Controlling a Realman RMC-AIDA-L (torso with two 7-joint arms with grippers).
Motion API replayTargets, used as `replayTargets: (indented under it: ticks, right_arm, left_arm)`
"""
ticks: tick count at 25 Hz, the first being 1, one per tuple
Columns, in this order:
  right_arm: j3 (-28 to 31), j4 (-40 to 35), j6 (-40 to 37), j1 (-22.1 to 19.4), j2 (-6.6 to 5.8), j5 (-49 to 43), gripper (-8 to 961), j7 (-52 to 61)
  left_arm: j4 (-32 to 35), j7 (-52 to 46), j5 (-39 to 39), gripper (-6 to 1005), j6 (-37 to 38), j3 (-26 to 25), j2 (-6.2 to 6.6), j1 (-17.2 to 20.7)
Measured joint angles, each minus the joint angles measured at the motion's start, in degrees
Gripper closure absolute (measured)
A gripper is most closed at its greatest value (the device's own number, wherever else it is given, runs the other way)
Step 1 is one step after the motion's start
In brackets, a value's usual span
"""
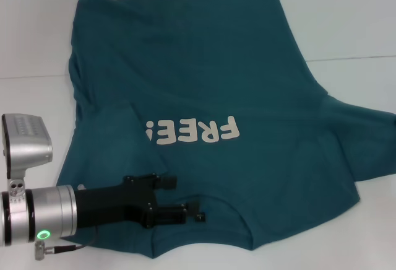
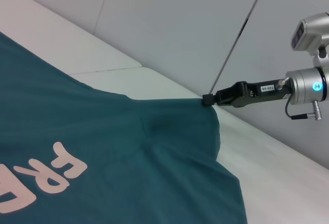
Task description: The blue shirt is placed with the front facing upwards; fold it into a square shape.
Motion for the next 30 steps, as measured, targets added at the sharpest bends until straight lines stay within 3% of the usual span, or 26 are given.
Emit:
replayTargets:
  ticks: [16,30]
  right_arm:
    - [0.3,-2.7,-1.9,1.9,0.46,0.1,953,-0.4]
    - [-0.4,-3.4,-3.2,4.4,-0.86,-0.1,952,-0.4]
  left_arm:
    - [0.0,0.0,0.0,125,0.0,0.0,0.02,0.0]
    - [-1.4,-0.7,0.0,124,-0.9,-0.1,0.18,-0.4]
